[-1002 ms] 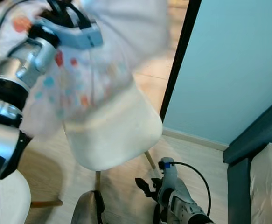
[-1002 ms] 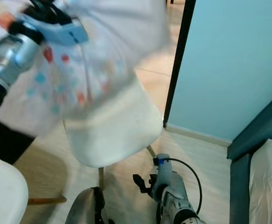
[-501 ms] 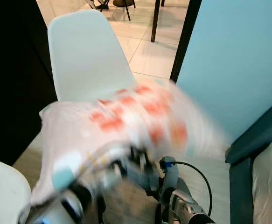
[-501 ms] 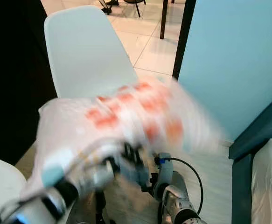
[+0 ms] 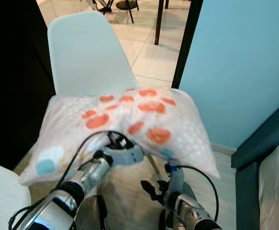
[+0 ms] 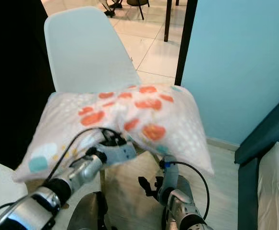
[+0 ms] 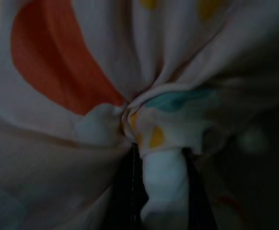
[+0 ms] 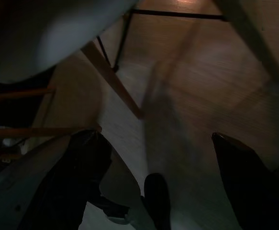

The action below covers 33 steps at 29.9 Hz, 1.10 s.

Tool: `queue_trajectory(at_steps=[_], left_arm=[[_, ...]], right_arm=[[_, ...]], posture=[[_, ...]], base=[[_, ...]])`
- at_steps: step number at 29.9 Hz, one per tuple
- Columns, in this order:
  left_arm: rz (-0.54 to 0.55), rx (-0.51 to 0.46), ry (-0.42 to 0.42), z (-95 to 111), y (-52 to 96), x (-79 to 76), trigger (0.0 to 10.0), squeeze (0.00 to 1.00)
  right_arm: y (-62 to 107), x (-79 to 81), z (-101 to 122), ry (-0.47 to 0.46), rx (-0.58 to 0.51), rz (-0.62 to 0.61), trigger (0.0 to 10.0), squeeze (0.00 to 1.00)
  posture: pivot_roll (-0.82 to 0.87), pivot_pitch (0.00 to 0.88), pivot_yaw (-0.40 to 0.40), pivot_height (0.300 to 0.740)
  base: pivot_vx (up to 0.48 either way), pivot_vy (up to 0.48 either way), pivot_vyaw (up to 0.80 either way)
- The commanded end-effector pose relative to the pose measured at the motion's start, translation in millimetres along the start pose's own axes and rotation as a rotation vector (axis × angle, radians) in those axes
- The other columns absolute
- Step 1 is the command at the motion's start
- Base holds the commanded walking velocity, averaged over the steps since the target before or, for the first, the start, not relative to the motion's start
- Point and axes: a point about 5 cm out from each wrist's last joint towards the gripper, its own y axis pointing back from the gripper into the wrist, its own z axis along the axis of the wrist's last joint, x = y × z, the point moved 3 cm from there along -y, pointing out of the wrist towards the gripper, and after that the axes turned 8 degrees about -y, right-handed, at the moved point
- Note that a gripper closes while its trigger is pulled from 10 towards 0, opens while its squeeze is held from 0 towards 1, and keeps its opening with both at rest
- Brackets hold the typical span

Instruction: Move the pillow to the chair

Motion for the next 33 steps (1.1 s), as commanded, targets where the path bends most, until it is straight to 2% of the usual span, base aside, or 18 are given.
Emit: queue_trajectory(at_steps=[1,3,6,8,14,15,16,17,22,25,29,30,31,33], left_arm=[[0.055,0.202,0.024,-43.8,6.9,17.2,10.0,0.0],[0.067,0.233,0.074,-49.1,5.9,22.8,10.0,0.0],[0.071,0.237,0.102,-49.0,4.8,24.6,10.0,0.0],[0.054,0.234,0.156,-46.4,2.7,23.5,10.0,0.0],[0.049,0.246,0.188,-45.7,1.7,22.2,10.0,0.02],[0.054,0.251,0.211,-46.2,1.6,22.9,10.0,0.65],[0.054,0.251,0.211,-46.2,1.6,22.9,10.0,0.65],[0.059,0.252,0.247,-45.9,1.1,23.8,10.0,1.0],[0.086,0.201,0.318,-36.2,-4.4,30.4,10.0,1.0],[0.101,0.146,0.364,-27.7,-10.2,39.9,10.0,1.0],[0.01,0.109,0.256,-26.4,-11.3,37.2,10.0,1.0],[0.01,0.109,0.256,-26.4,-11.3,37.2,10.0,1.0],[-0.106,0.168,0.272,-40.2,-7.7,31.4,10.0,1.0],[-0.149,0.202,0.287,-47.3,-5.5,29.7,10.0,1.0]], right_arm=[[8.4,-7.5,-33.0,-0.048,0.092,-0.024,10.0,0.0],[6.4,-3.0,-30.5,-0.034,0.088,0.004,10.0,0.0],[5.6,-1.3,-28.7,-0.033,0.083,0.015,10.0,0.0],[5.0,-0.7,-26.4,-0.03,0.08,0.02,10.0,0.0],[5.6,-2.4,-25.8,-0.023,0.085,0.015,10.0,0.0],[5.6,-2.5,-25.7,-0.023,0.085,0.015,10.0,0.0],[5.6,-2.5,-25.7,-0.023,0.085,0.015,10.0,0.0],[5.7,-2.7,-26.0,-0.022,0.087,0.015,10.0,0.0],[6.5,-3.4,-27.8,-0.019,0.093,0.014,10.0,0.0],[6.6,-3.4,-28.4,-0.017,0.098,0.014,10.0,0.0],[5.8,-2.5,-27.7,-0.014,0.099,0.015,10.0,0.0],[5.8,-2.5,-27.7,-0.014,0.099,0.015,10.0,0.0],[5.7,-3.2,-25.9,-0.015,0.097,0.012,10.0,0.0],[5.6,-3.4,-25.2,-0.015,0.095,0.011,10.0,0.0]], posture=[[-0.09,0.266,0.014,0.585],[-0.1,0.266,0.015,0.585],[-0.1,0.267,0.015,0.585],[-0.1,0.266,0.014,0.585],[-0.1,0.265,0.01,0.585],[-0.1,0.265,0.01,0.585],[-0.1,0.265,0.01,0.585],[-0.1,0.265,0.01,0.585],[-0.09,0.265,0.005,0.585],[-0.09,0.267,0.002,0.585],[-0.09,0.266,0.0,0.585],[-0.09,0.266,0.0,0.585],[-0.09,0.264,-0.004,0.585],[-0.09,0.264,-0.004,0.585]], base=[[0.0,0.0,0.0],[0.0,0.0,0.0],[0.0,0.0,0.0],[0.0,0.0,0.0],[0.0,0.0,0.0],[0.0,0.0,0.0],[0.0,0.0,0.0],[0.0,0.0,0.0],[0.0,0.0,0.0],[0.0,0.0,0.0],[0.0,0.0,0.0],[0.0,0.0,0.0],[0.0,0.0,0.0],[0.0,0.0,0.0]])
